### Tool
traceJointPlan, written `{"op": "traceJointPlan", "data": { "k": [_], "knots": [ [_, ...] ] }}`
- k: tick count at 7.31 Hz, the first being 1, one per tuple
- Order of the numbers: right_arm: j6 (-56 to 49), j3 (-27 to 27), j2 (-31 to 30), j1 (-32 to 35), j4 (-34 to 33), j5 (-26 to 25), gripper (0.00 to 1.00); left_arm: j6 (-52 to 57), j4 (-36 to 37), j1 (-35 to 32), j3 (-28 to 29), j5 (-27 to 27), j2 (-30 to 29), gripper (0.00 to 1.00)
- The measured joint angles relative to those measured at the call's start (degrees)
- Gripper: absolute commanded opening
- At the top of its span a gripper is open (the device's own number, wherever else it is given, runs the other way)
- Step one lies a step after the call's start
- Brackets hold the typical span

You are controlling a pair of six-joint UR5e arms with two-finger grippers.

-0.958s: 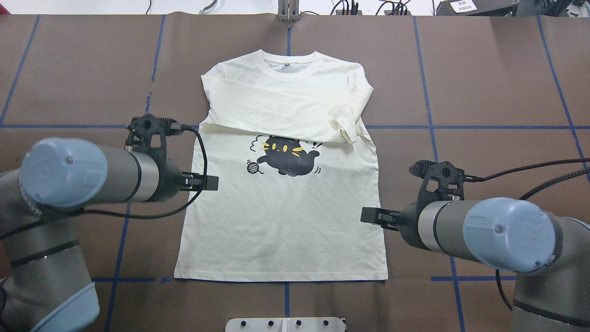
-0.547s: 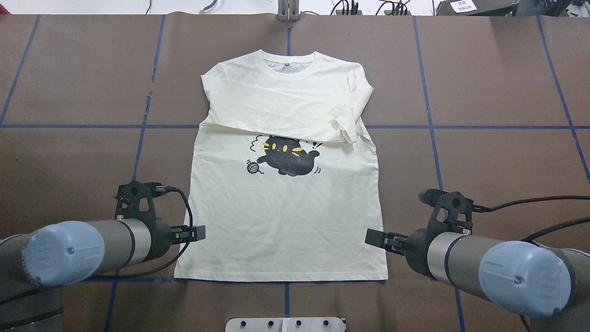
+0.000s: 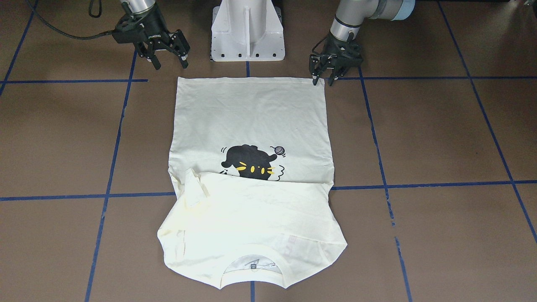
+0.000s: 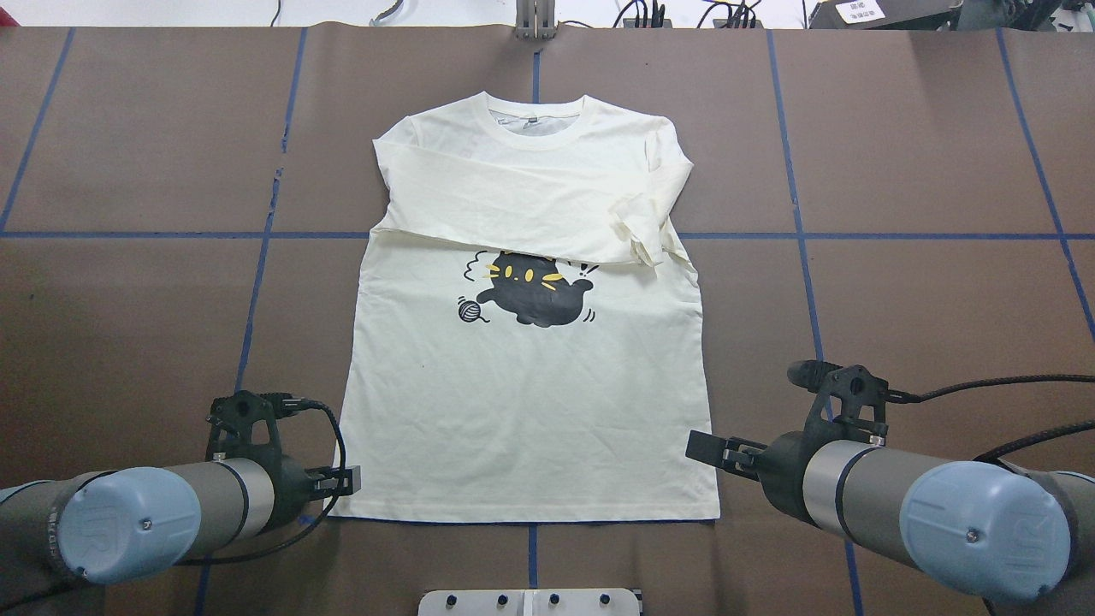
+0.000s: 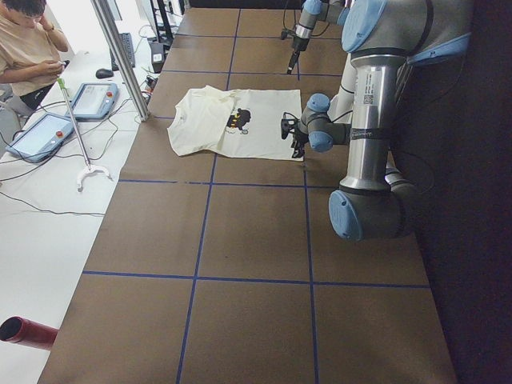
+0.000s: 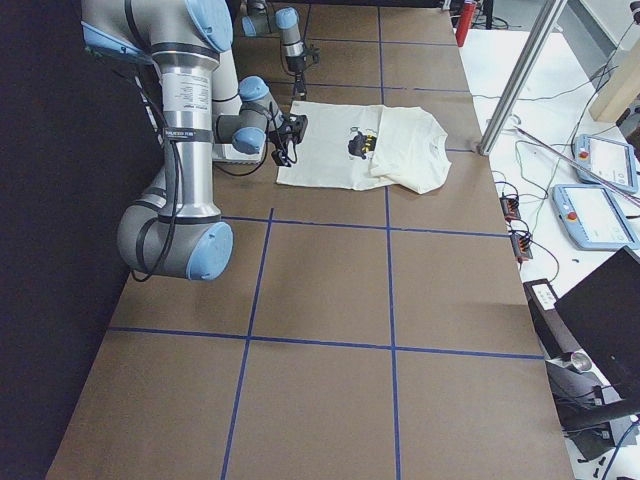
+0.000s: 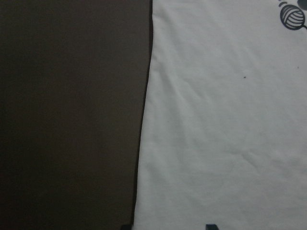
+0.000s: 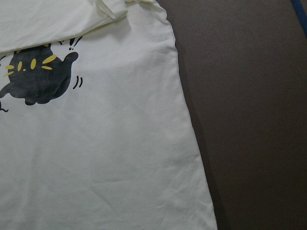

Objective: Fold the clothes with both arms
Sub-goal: 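Lower both grippers to the hem corners nearest the robot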

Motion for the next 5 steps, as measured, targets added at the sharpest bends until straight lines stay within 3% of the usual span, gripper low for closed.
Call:
{"op": "traceJointPlan", "data": {
  "k": [5],
  "knots": [
    [0.02,0.00,-0.08,0.04,0.01,-0.19,0.97,-0.05,0.06,1.50,1.67,-0.06,0.02,0.54]
  ]
}}
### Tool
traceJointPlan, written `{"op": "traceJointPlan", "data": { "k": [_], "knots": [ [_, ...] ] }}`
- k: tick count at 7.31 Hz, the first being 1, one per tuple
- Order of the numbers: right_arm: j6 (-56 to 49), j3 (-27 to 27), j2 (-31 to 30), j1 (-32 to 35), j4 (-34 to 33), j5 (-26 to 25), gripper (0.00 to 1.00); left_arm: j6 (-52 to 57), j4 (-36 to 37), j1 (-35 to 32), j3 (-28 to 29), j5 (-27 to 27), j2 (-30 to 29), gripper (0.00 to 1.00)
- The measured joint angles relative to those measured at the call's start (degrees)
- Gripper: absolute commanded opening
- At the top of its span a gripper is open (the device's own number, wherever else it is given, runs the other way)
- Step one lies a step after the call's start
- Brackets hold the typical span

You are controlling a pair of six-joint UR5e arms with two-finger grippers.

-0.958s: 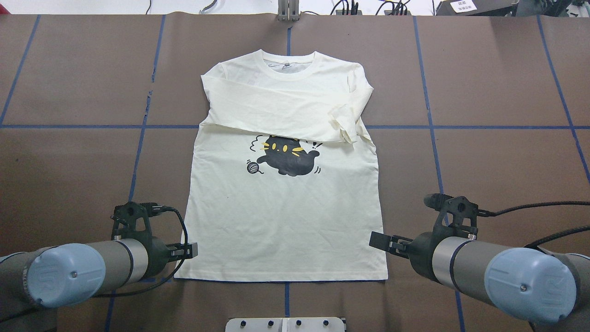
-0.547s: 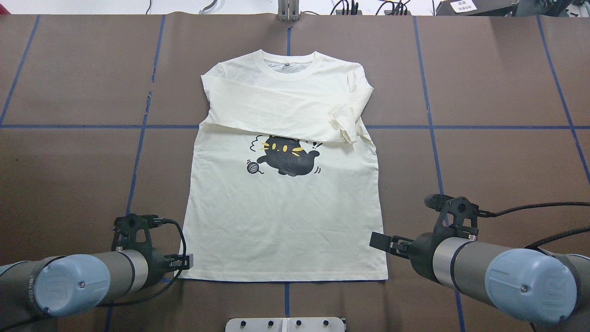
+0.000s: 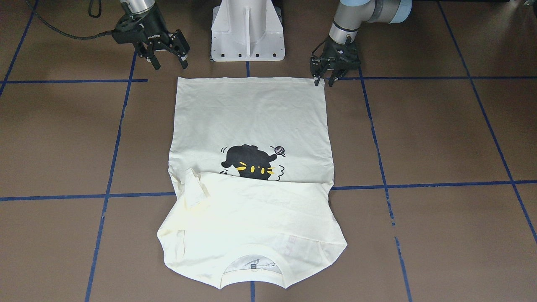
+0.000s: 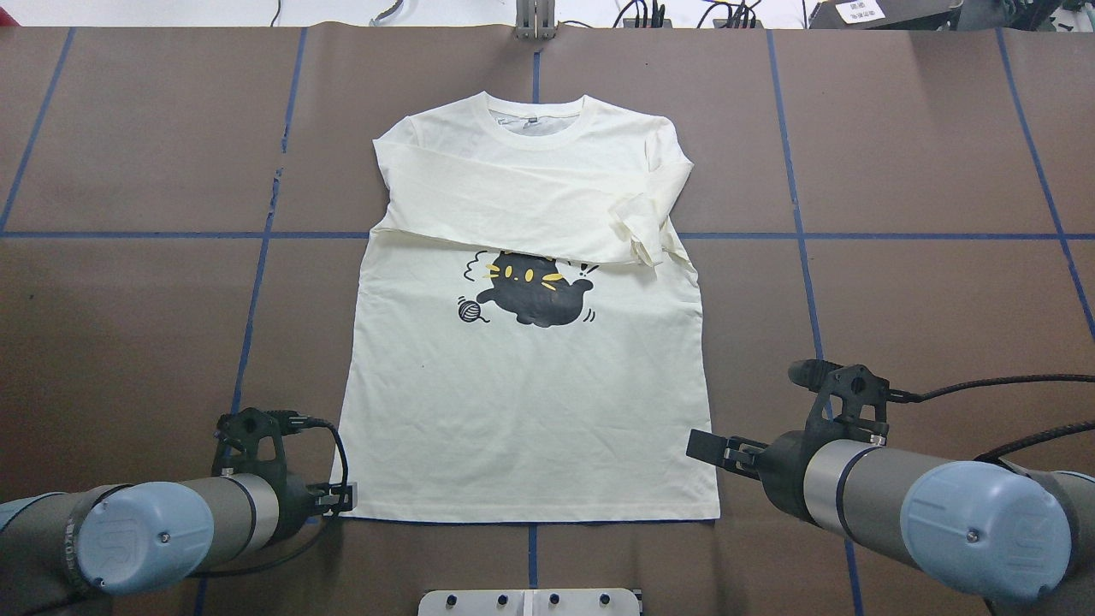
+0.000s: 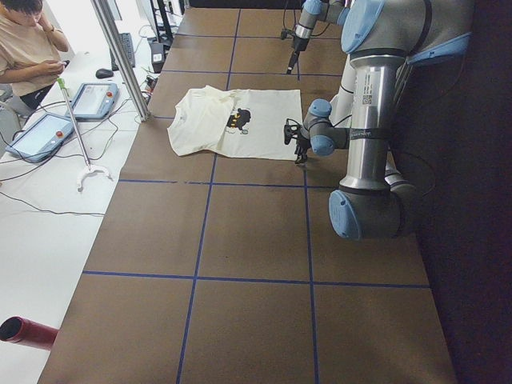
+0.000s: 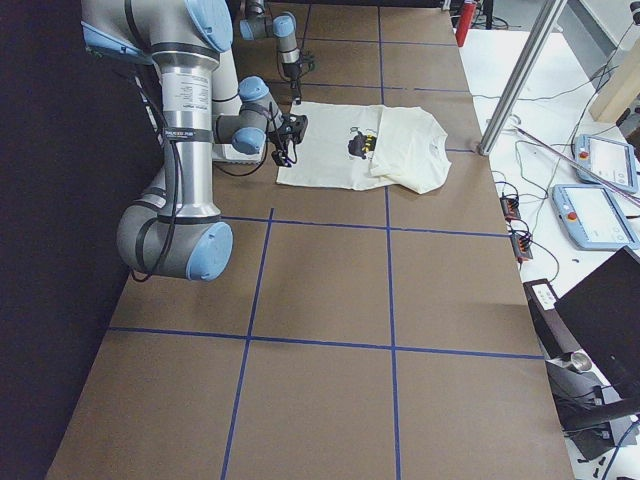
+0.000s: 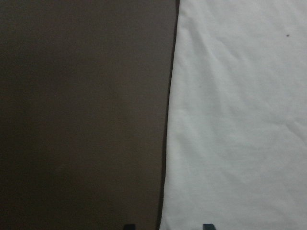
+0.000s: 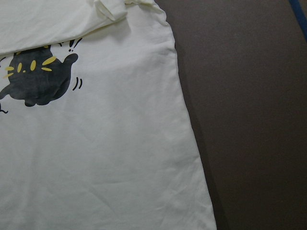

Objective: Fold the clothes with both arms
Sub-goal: 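Lower both grippers to the hem corners nearest the robot, then adjust both grippers at the hem corners and close on the fabric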

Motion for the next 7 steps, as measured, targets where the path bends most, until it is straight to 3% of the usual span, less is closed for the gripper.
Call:
{"op": "traceJointPlan", "data": {
  "k": [2,3,7],
  "knots": [
    [0.06,0.00,-0.03,0.00,0.00,-0.02,0.97,-0.02,0.00,0.71,0.02,-0.01,-0.14,0.32],
    [0.07,0.00,-0.03,0.00,0.00,-0.06,0.97,-0.08,0.00,0.93,0.01,-0.01,-0.22,0.03],
    [0.07,0.00,-0.03,0.00,0.00,-0.07,0.96,-0.07,0.00,1.06,-0.29,-0.01,-0.28,0.00]
  ]
}}
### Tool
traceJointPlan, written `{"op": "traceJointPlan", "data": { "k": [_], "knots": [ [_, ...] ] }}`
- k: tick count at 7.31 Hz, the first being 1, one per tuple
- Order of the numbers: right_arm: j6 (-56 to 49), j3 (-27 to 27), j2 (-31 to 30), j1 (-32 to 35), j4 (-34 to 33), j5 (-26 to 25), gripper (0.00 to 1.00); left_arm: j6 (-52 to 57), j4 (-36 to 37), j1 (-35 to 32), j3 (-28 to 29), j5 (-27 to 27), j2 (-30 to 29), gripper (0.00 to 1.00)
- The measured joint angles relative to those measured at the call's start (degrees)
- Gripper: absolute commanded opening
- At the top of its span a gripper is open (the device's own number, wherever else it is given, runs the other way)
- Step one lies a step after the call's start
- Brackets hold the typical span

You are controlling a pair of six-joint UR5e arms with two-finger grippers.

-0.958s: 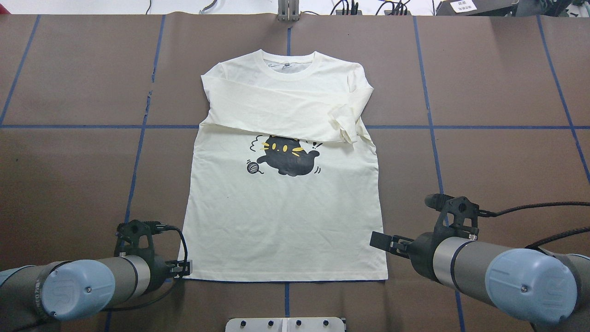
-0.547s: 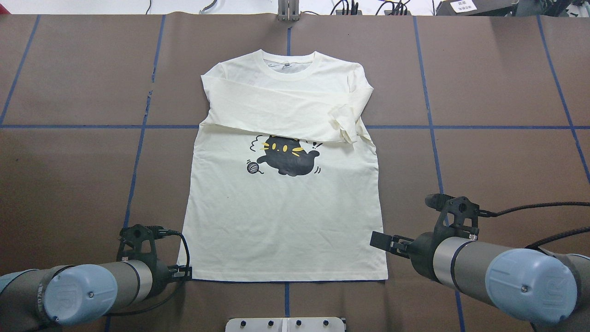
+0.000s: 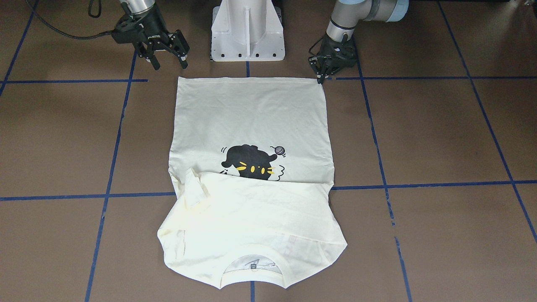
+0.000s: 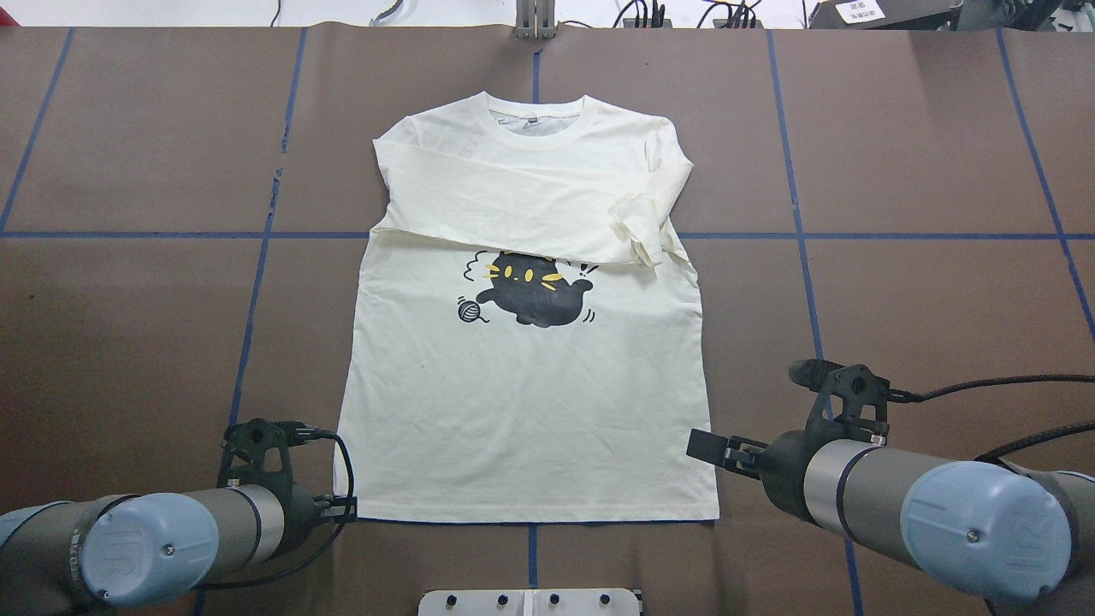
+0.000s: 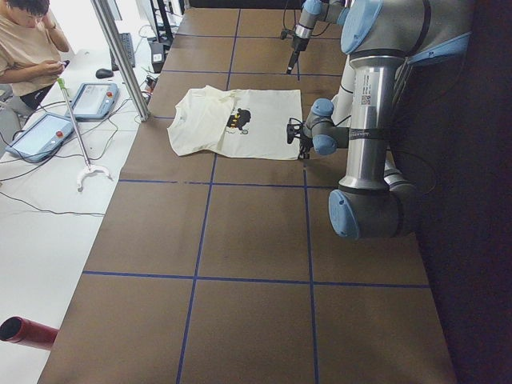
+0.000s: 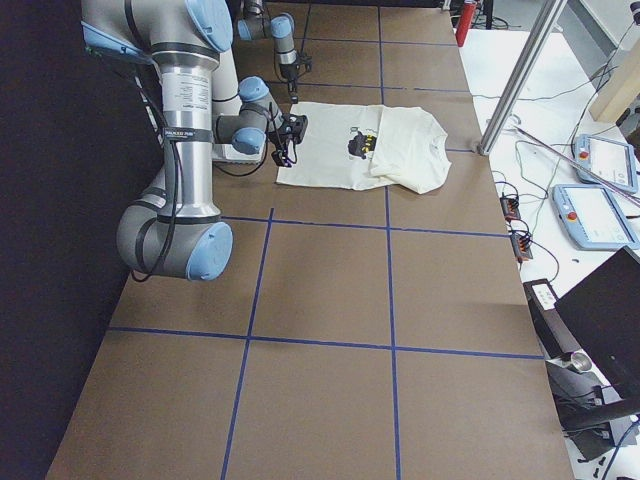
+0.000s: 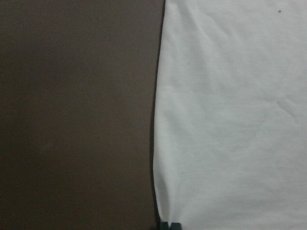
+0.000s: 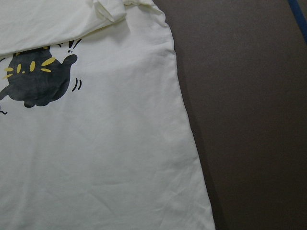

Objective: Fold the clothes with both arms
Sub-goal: 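Adjust both grippers at the hem corners and close on the fabric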

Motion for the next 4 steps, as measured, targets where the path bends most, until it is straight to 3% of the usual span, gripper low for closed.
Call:
{"op": "traceJointPlan", "data": {
  "k": [4],
  "knots": [
    [3.97,-0.17,-3.85,-2.94,-0.02,-1.91,0.70,0.10,-0.08,-0.10,-0.63,0.12,-1.18,0.00]
  ]
}}
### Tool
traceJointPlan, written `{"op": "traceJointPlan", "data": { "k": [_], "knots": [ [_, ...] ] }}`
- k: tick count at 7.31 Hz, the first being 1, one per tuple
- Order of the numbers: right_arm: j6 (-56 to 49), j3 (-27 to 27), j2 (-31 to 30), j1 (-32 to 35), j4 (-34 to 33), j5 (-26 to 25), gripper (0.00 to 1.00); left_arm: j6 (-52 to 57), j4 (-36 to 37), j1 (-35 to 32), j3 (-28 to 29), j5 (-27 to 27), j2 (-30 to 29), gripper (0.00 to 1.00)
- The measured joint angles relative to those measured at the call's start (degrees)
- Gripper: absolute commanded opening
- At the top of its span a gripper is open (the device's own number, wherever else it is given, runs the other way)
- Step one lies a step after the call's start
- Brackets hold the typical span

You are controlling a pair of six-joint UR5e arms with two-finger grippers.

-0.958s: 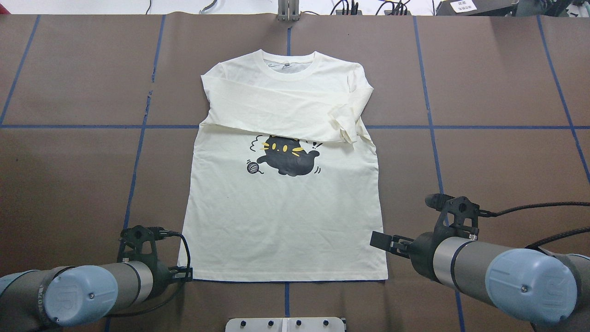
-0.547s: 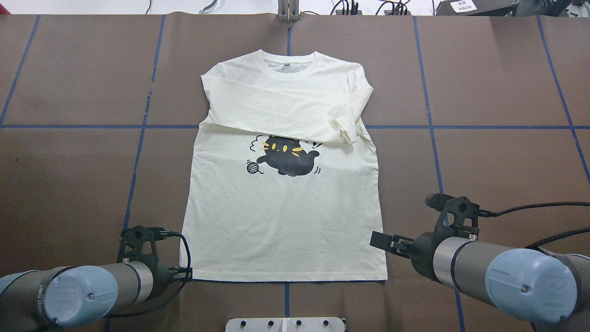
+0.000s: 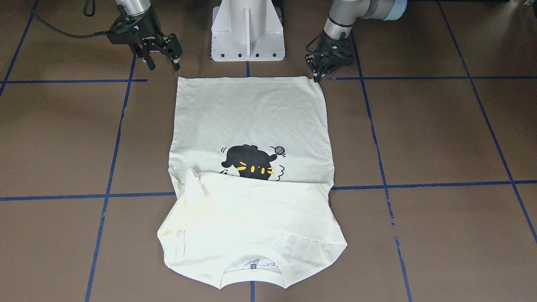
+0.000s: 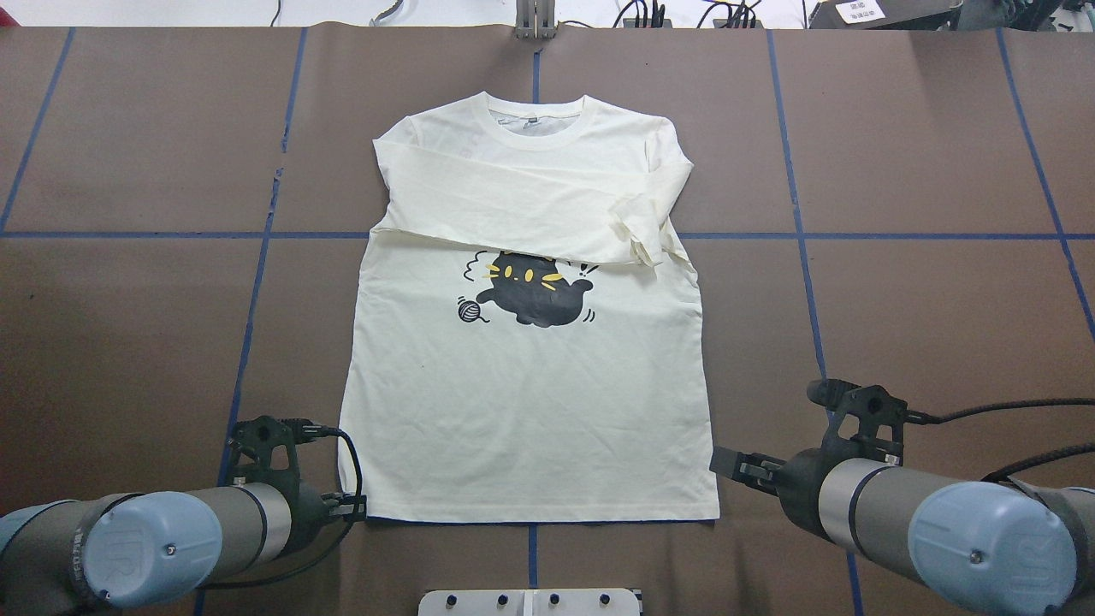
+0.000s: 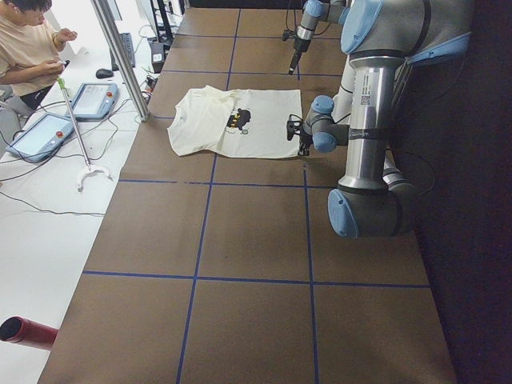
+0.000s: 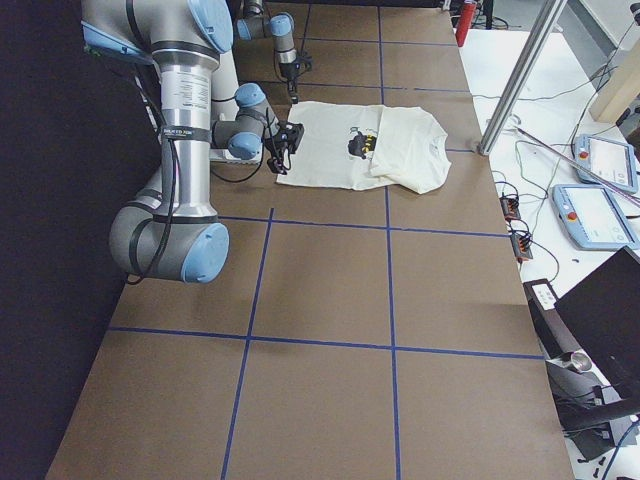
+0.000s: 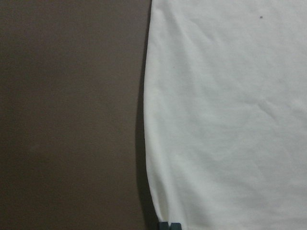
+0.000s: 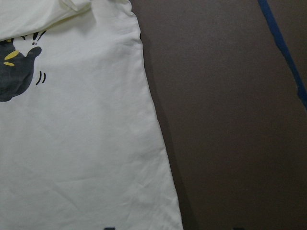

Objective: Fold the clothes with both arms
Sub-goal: 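Adjust both grippers at the hem corners and close on the fabric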

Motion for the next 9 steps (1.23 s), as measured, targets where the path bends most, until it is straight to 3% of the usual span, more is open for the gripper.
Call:
{"op": "traceJointPlan", "data": {
  "k": [2,3,4,9],
  "knots": [
    [2.17,-1.14,-0.91,-3.11,-0.06,-2.95,0.69,-0.02,-0.10,-0.03,-0.51,1.73,-0.27,0.00],
    [2.44,-2.05,-0.79,-3.74,-0.07,-3.45,0.62,-0.03,-0.15,-0.06,-0.82,2.69,-0.27,0.00],
    [2.56,-3.15,-0.19,-4.09,-0.05,-3.66,0.62,-0.03,-0.17,-0.07,-1.07,3.81,-0.26,0.00],
    [2.64,-8.35,5.49,-4.46,0.06,-4.52,0.58,0.03,-0.11,-0.01,-1.62,5.35,-0.24,0.00]
  ]
}}
